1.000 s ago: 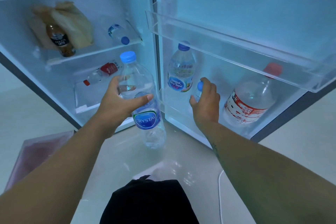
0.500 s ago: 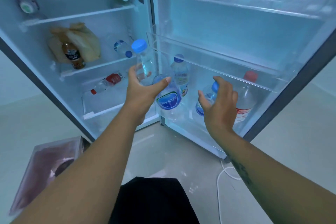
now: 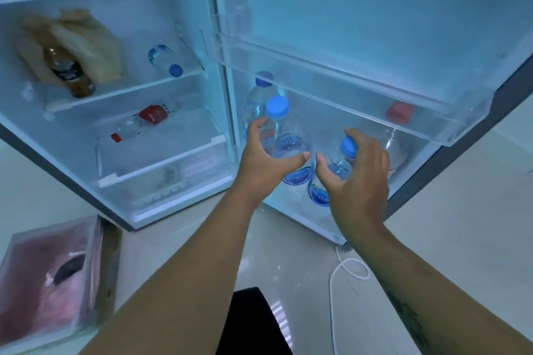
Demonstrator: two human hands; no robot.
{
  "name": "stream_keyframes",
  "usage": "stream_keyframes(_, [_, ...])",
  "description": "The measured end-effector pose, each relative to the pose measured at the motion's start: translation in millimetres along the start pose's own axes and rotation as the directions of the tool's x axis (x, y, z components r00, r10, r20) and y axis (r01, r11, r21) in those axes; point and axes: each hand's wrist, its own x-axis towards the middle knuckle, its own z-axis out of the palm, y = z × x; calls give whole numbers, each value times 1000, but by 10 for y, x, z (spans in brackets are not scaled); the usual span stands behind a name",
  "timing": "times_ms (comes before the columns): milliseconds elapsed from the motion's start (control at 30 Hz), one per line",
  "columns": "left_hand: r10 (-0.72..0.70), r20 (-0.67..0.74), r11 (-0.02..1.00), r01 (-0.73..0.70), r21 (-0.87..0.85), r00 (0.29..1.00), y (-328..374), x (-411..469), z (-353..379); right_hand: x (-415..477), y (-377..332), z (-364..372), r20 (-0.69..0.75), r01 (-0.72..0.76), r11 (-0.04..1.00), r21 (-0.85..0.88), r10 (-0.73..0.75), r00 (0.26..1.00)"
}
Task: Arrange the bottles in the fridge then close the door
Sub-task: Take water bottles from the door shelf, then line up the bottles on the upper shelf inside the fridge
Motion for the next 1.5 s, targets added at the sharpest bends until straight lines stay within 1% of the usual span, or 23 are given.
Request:
stream_keyframes(67, [7, 78, 995, -15, 98, 997, -18, 77, -5, 13, 18, 25, 26, 13, 1000, -6, -12, 1000])
stream_keyframes(133, [-20, 148, 983, -7, 183, 989, 19, 192, -8, 18, 32, 27, 41, 22, 1000, -16, -21, 999])
stream_keyframes(200, [-52, 220, 955, -16, 297, 974, 89, 320, 7, 21, 41, 14, 39, 30, 999, -18, -29, 999])
stream_keyframes(267, [-68, 280, 914, -53, 403, 958, 168, 427, 40, 28, 54, -14, 34, 35, 999, -24, -34, 999])
stream_keyframes(400, [-143, 341, 842, -67, 535, 929, 315, 570, 108, 21, 92, -66, 29, 49, 998, -42, -48, 998])
stream_keyframes(500, [-191, 340, 795, -58, 604, 921, 423, 615, 102, 28, 86, -92, 46, 64, 997, -47, -62, 997])
stream_keyframes(700, [-103, 290, 759, -114, 641, 951, 626, 368, -135, 37, 49, -163, 122, 106, 993, -45, -100, 987])
stream_keyframes(833, [-52, 217, 754, -104, 649, 975, 711, 142, -478, 21, -5, -222, 195, 176, 984, -36, -166, 967])
stream_keyframes(900, [-19, 161, 725, -97, 682, 987, 790, 18, -730, 40, -96, -237, 219, 194, 980, -35, -182, 959])
stream_keyframes(967, [26, 94, 669, -87, 738, 995, 874, -92, -1050, 81, -256, -206, 232, 211, 977, -30, -199, 952])
stream_keyframes(1067, [106, -43, 616, -31, 787, 993, 956, -186, -1603, 134, -594, -80, 247, 285, 958, -24, -270, 930])
stream_keyframes(1133, [131, -118, 579, 21, 815, 984, 999, -206, -1917, 177, -803, 36, 266, 304, 953, 6, -295, 918])
stream_keyframes(1233, [115, -197, 526, 109, 844, 974, 1056, -186, -2309, 260, -1083, 241, 297, 250, 961, 121, -275, 915])
stream_keyframes(1333, [143, -276, 546, 156, 823, 951, 1056, -41, -2681, 393, -1410, 505, 330, 240, 951, 193, -294, 897])
stream_keyframes(1433, [140, -337, 584, 197, 787, 931, 1028, 261, -3029, 578, -1740, 872, 339, 247, 938, 245, -321, 884])
stream_keyframes(1500, [140, -359, 579, 218, 785, 923, 980, 544, -3212, 716, -1886, 1153, 337, 268, 927, 260, -348, 875])
